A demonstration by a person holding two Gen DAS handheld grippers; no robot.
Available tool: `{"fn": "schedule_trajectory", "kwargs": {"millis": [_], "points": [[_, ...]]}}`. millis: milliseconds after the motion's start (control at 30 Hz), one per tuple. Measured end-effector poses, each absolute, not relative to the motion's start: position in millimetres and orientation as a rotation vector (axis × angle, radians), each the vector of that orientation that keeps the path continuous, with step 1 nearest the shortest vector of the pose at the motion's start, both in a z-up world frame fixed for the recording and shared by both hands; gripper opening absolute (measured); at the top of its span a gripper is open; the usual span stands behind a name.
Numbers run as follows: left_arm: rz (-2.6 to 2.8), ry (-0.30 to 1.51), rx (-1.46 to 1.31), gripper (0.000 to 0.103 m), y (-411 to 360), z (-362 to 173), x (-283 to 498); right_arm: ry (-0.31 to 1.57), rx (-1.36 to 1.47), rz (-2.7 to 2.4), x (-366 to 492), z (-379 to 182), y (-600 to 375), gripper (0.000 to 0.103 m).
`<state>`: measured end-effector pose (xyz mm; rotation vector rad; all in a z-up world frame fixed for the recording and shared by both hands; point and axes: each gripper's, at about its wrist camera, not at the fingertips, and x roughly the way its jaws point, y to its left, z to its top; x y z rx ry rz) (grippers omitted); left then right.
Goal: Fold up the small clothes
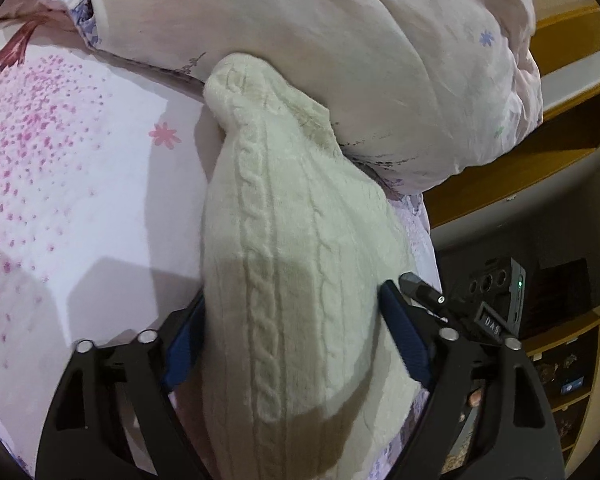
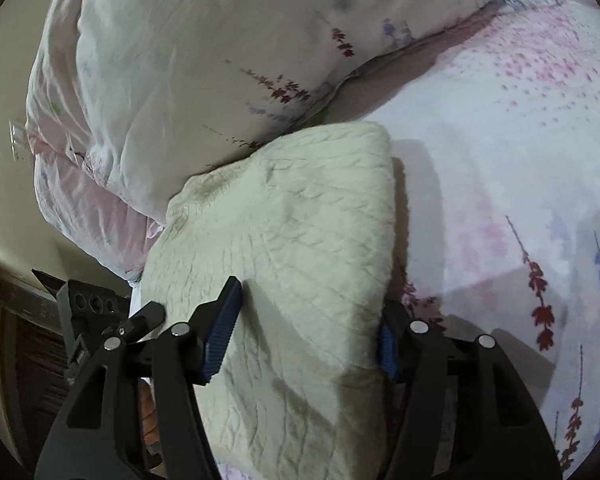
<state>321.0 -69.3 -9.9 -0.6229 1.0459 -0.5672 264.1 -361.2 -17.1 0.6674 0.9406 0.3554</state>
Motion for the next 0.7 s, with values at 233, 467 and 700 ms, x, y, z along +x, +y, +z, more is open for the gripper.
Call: {"fn": "schedule_trajectory", "kwargs": {"millis": [233,467,700], "points": [[-0.626,1.018,-0.666,0.046,-55,-4,311,0.900,0.709,0.423,254,-9,-353,0.026],[-0.700,0.942,-0.640,0.044,-23,31,277,0.813,0.655,0.506,220,30,-318,0.025],[-0.612,0.877,-0.604,0.045,46,55,253,0.758,0.479,0.566,218,51,-241,0.025]]}}
